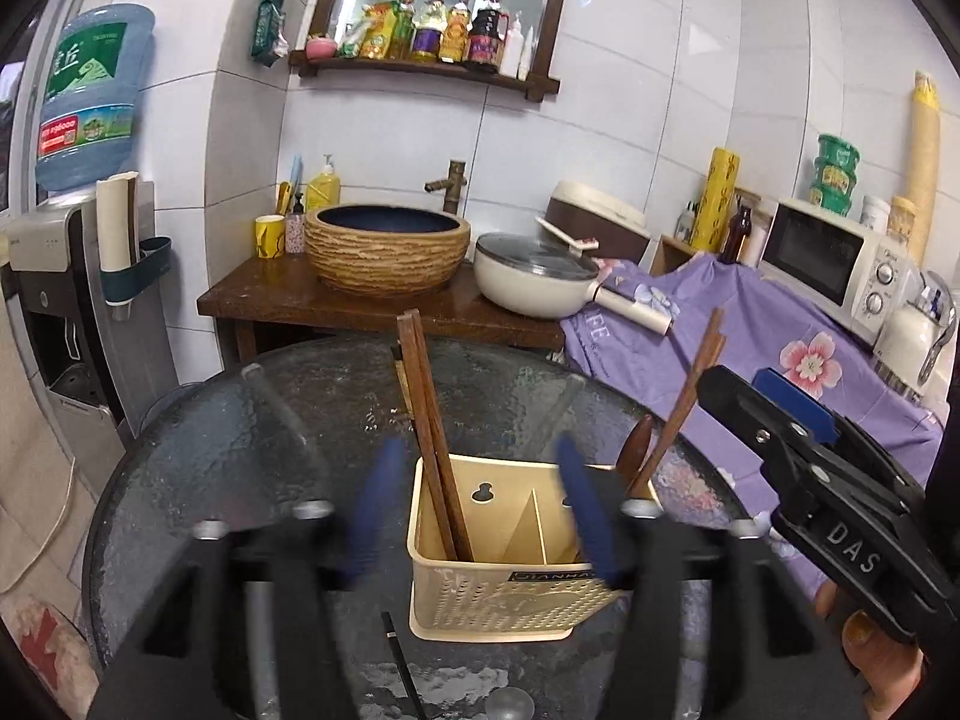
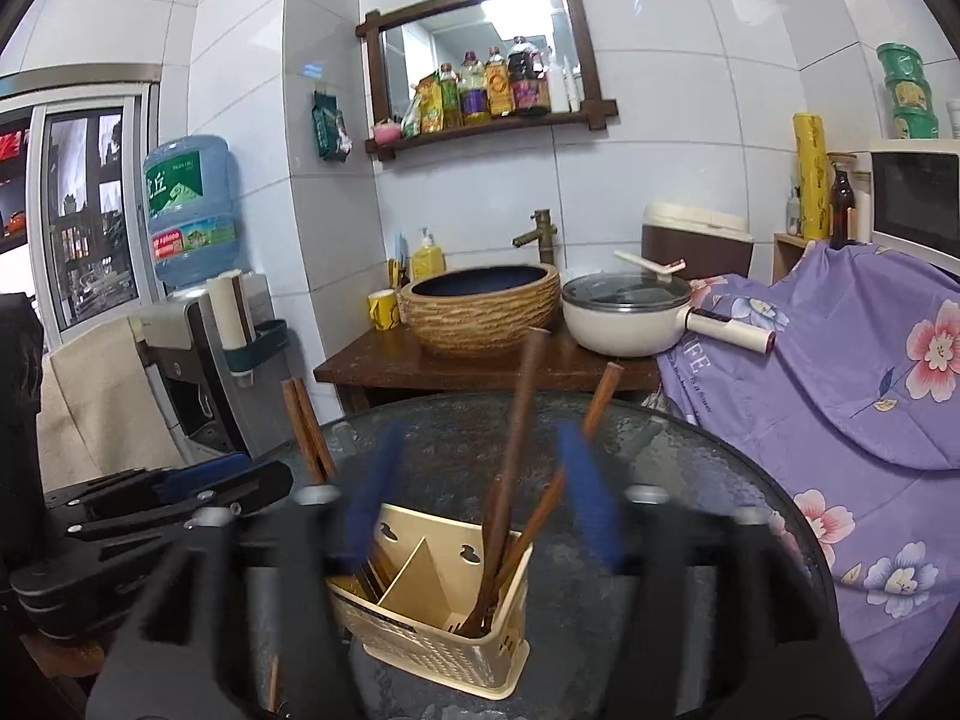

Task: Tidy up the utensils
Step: 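Move both open tools back over the remaining utensils on the table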

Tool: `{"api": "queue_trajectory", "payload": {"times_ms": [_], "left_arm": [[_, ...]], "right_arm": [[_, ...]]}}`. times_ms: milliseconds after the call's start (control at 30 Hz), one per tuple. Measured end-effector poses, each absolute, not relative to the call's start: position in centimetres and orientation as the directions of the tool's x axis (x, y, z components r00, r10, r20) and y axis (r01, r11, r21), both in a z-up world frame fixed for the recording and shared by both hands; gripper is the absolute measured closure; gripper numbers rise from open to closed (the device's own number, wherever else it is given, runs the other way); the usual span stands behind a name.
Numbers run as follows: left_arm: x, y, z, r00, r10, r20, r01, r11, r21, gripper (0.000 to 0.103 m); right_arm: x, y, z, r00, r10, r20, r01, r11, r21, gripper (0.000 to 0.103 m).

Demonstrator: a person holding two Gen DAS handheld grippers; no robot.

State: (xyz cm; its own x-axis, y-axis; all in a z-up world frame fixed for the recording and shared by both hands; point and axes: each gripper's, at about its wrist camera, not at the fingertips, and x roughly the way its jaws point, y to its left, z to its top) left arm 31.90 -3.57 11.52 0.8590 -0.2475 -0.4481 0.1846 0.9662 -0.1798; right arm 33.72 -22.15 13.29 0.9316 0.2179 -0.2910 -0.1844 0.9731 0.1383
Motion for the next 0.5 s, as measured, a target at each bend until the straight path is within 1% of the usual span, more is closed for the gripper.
{"api": "queue_trajectory", "payload": {"times_ms": [67,100,133,167,200,233,267,333,433,500], "left_arm": [[31.0,-3.1,11.6,0.866,-0.246,-0.436,0.184,0.966,-0.180,0.036],[30.4,-2.7,11.5,0.867,-0.247,-0.433,0.185,0.966,-0.180,0.032],[29.9,-2.4,11.4,0.868,-0.246,-0.431,0.183,0.966,-0.184,0.026],[29.4,-2.0,11.2,0.871,-0.243,-0.428,0.176,0.966,-0.192,0.022],[28.8,-1.4,10.9,0.873,-0.238,-0.425,0.167,0.966,-0.199,0.016],[28.1,-0.7,10.5,0.876,-0.230,-0.424,0.153,0.966,-0.207,0.013],[27.5,-0.2,10.0,0.879,-0.212,-0.428,0.131,0.969,-0.209,0.012],[26.4,0.7,8.7,0.876,-0.166,-0.453,0.086,0.977,-0.193,0.011],[25.1,1.8,5.9,0.852,-0.097,-0.514,0.028,0.990,-0.141,0.011],[24.4,2.4,3.9,0.829,-0.075,-0.554,-0.002,0.990,-0.138,0.011]], "right_arm": [[32.6,-22.1,13.5,0.940,0.212,-0.267,-0.188,0.976,0.113,0.038],[32.0,-22.0,13.5,0.943,0.211,-0.258,-0.193,0.977,0.093,0.038],[31.1,-21.9,13.5,0.946,0.211,-0.246,-0.198,0.977,0.074,0.038],[30.5,-21.9,13.4,0.947,0.213,-0.242,-0.203,0.977,0.065,0.037],[29.9,-21.8,13.3,0.946,0.215,-0.243,-0.207,0.977,0.059,0.033],[29.1,-21.6,13.0,0.942,0.219,-0.255,-0.213,0.976,0.052,0.028],[28.6,-21.5,12.6,0.938,0.223,-0.267,-0.218,0.975,0.049,0.027],[27.6,-21.0,11.4,0.924,0.233,-0.304,-0.233,0.972,0.036,0.027],[26.2,-19.7,8.3,0.885,0.236,-0.401,-0.257,0.966,0.002,0.027],[25.8,-18.9,6.2,0.850,0.242,-0.467,-0.278,0.960,-0.008,0.027]]}}
